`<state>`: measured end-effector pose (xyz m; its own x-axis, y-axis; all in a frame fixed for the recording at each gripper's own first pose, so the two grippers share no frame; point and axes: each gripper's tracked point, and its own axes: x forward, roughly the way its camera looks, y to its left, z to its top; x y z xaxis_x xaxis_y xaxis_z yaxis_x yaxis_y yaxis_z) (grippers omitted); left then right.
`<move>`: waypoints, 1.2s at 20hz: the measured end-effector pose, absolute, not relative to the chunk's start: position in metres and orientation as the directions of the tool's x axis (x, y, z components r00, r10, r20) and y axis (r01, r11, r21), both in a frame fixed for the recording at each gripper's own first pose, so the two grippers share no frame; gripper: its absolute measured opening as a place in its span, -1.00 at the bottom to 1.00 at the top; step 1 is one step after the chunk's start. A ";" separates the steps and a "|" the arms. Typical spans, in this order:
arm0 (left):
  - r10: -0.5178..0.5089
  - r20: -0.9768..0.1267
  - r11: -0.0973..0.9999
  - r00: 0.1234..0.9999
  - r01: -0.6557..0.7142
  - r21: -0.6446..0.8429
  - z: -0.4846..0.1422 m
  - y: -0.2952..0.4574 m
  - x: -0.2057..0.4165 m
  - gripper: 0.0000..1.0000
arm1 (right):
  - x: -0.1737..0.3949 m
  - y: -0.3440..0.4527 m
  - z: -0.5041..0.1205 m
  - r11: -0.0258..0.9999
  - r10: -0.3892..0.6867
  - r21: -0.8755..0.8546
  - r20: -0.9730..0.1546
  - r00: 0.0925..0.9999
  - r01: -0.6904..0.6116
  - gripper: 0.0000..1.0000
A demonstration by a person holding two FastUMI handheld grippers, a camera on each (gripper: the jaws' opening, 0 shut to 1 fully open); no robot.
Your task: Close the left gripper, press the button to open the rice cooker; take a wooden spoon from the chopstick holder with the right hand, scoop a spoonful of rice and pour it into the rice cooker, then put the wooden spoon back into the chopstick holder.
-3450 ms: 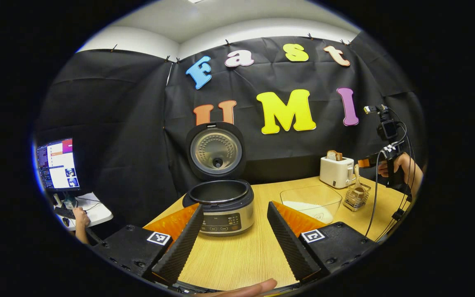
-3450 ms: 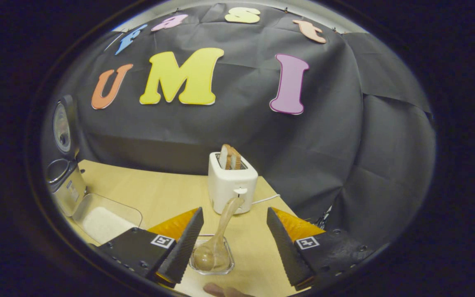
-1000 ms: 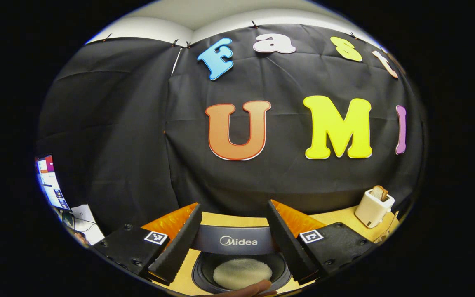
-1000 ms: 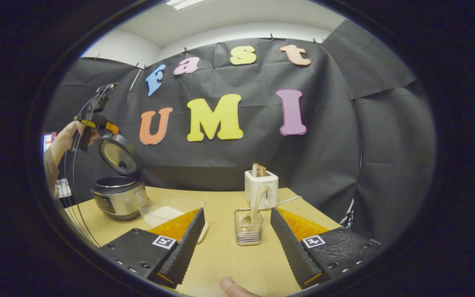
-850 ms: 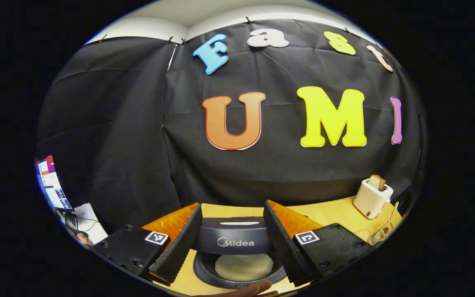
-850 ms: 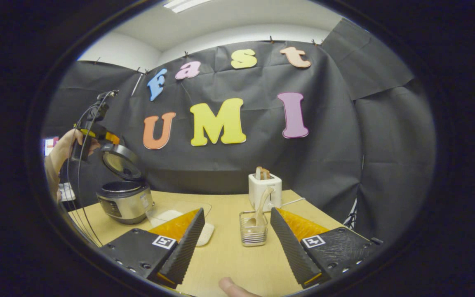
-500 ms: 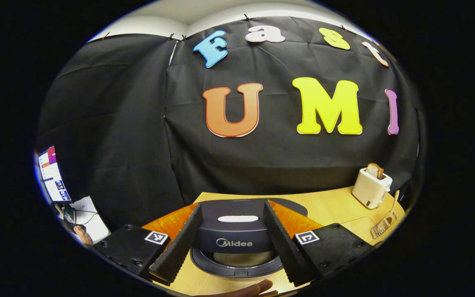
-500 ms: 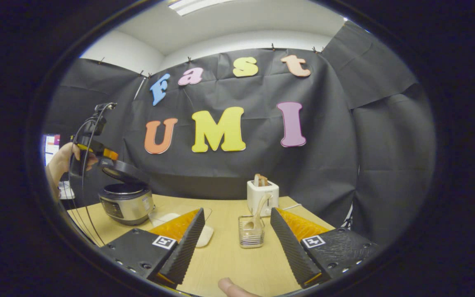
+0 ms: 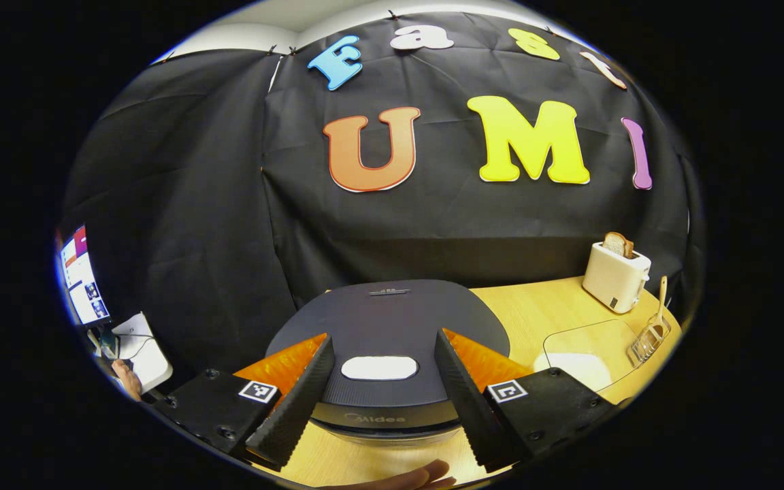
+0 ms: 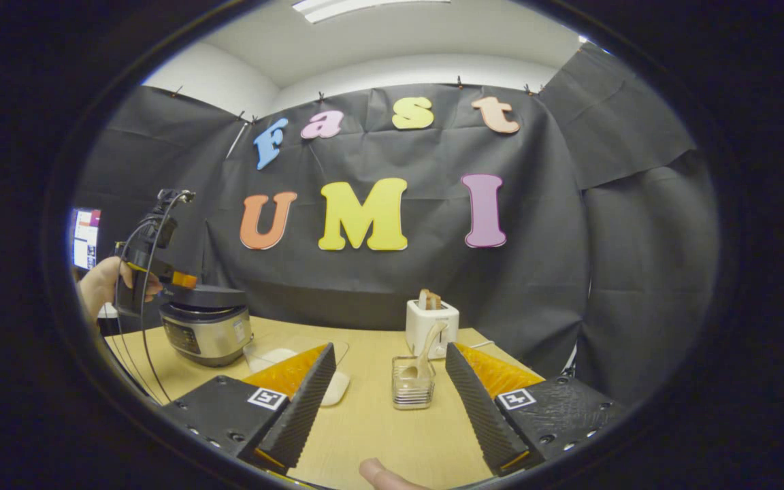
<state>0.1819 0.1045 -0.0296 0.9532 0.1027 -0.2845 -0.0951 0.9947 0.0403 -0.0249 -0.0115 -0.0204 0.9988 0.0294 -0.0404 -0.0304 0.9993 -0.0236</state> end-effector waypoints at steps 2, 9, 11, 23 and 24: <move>0.098 -0.303 0.995 0.948 -0.100 0.009 -0.041 0.102 0.182 0.92 | -0.025 -0.013 -0.021 0.999 0.026 -0.023 -0.041 0.999 -0.027 0.93; 0.097 -0.228 0.995 0.969 -0.098 0.009 -0.046 0.099 0.180 0.94 | -0.026 -0.012 -0.021 0.999 0.024 -0.025 -0.040 0.999 -0.025 0.92; 0.106 -0.196 0.994 0.975 -0.107 0.004 -0.046 0.099 0.178 0.92 | -0.026 -0.011 -0.021 0.999 0.023 -0.030 -0.040 0.999 -0.024 0.92; 0.110 -0.083 0.994 0.990 -0.112 -0.011 -0.051 0.100 0.175 0.87 | -0.029 0.001 -0.025 0.998 0.046 -0.036 -0.053 0.998 -0.048 0.93; 0.109 -0.070 0.994 0.991 -0.110 -0.005 -0.049 0.101 0.176 0.86 | -0.028 0.000 -0.024 0.998 0.046 -0.040 -0.052 0.998 -0.048 0.93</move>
<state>0.1758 0.1005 -0.0490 0.9915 0.1095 -0.0704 -0.1101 0.9939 -0.0045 -0.0281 0.0001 -0.0245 0.9976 0.0456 -0.0517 -0.0477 0.9981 -0.0398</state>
